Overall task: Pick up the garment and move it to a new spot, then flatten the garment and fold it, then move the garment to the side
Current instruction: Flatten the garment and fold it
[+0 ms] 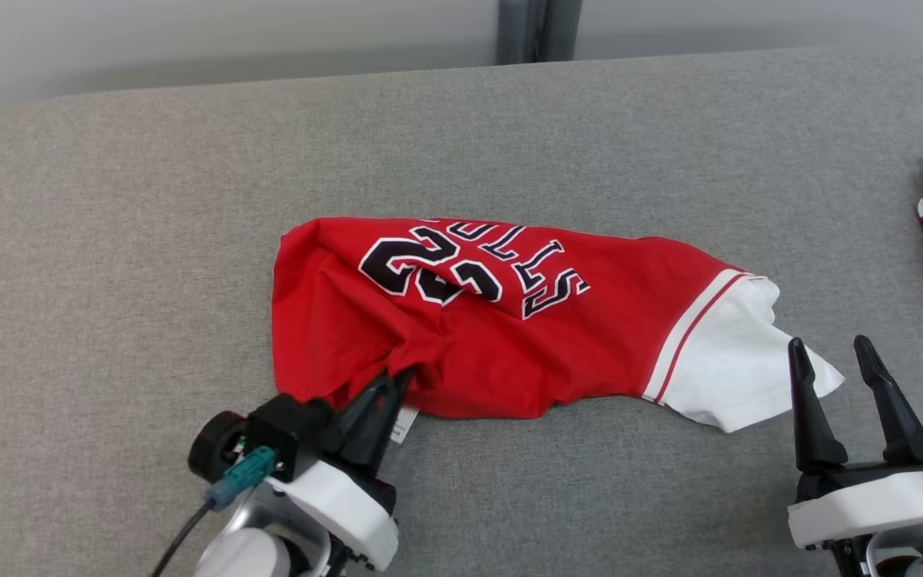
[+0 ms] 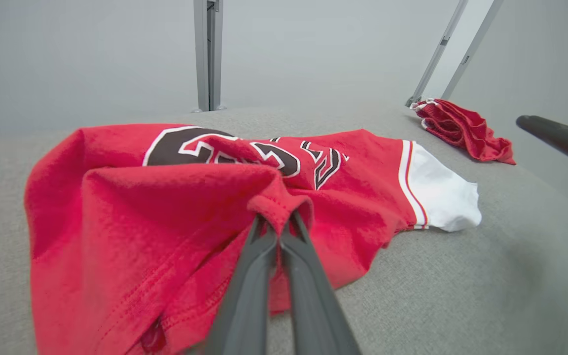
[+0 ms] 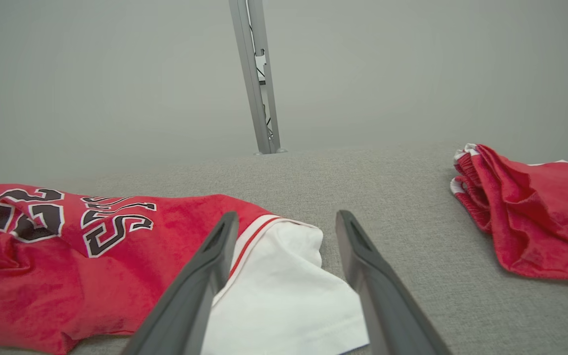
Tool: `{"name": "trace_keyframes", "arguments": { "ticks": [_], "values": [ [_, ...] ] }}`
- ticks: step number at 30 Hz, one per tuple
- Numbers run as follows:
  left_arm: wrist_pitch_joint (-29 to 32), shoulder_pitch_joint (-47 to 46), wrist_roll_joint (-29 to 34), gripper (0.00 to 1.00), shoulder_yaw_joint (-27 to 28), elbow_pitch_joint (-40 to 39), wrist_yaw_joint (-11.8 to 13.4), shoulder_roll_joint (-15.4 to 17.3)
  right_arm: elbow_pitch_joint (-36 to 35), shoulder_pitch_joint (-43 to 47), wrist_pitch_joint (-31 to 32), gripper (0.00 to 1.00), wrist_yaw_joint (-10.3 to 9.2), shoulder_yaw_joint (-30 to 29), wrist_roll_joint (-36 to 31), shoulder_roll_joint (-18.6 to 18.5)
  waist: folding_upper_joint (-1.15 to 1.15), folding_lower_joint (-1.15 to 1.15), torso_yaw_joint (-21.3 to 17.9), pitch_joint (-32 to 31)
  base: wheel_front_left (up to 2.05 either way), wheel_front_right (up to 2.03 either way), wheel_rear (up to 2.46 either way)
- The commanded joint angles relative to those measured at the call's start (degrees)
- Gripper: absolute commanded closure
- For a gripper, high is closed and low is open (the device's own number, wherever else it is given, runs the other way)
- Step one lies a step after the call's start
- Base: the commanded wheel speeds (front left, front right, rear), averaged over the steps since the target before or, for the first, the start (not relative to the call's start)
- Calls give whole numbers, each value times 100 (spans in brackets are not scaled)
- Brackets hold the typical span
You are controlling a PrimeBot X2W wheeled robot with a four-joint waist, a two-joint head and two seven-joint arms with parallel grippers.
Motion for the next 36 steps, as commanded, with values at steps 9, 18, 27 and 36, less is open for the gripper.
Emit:
{"name": "trace_keyframes", "arguments": {
  "ticks": [9, 18, 27, 36],
  "values": [
    [389, 238, -111, 100, 571, -1272, 479, 498, 89, -131, -80, 0, 1, 18, 84, -19, 0, 0, 177, -16, 0, 0, 0],
    [651, -167, -209, 100, 859, -1240, 540, 711, 131, -264, -130, 0, 1, 118, 141, -19, 0, 0, 87, 96, 0, 0, 0],
    [430, -1064, -367, 100, 1172, 261, 431, 714, 239, -443, -222, 0, 1, 192, 208, -19, 0, 0, -260, 419, 0, 0, 0],
    [172, -1571, -468, 0, 1197, 1683, 270, 650, 383, -535, -344, 0, 1, 220, 279, -20, 0, 0, -405, 558, 0, 0, 0]
  ]
}}
